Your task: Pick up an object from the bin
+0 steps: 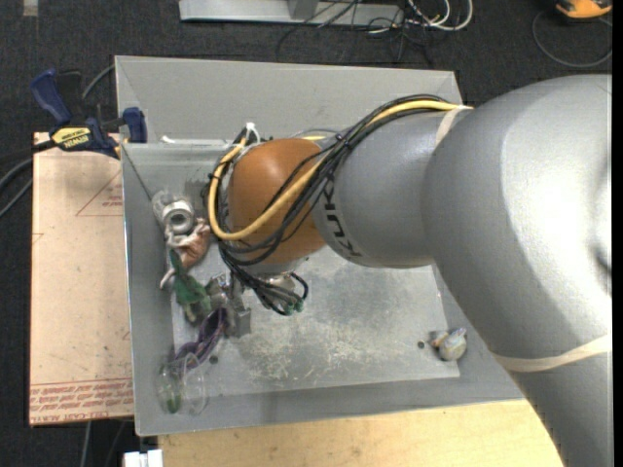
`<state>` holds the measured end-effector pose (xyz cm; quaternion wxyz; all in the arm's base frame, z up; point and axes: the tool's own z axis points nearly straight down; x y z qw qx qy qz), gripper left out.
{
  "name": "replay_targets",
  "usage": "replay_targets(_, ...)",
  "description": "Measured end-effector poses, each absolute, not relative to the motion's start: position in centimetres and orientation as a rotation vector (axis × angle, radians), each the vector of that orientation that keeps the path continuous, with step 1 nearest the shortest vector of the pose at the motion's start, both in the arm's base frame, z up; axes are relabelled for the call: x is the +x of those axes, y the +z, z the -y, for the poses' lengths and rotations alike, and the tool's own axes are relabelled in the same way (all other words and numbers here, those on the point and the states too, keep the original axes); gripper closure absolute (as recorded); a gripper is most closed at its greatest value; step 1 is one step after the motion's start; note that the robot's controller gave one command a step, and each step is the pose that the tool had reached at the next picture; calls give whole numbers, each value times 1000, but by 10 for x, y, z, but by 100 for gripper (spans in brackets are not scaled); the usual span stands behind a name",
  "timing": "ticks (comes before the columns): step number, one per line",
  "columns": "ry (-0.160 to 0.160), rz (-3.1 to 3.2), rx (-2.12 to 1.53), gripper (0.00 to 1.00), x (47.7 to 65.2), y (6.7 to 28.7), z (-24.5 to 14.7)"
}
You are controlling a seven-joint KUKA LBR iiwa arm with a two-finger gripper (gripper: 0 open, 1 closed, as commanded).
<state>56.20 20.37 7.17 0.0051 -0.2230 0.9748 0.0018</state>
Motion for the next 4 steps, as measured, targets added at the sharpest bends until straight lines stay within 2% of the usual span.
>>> replay_targets(1,6,-3053,-699,100,562,72,-204)
replay_targets(2,8,-3047,-708,100,558,89,-210)
replay_targets(3,8,-3045,-701,100,576,129,-205)
replay_targets(4,13,-3056,-631,100,567,181,-205)
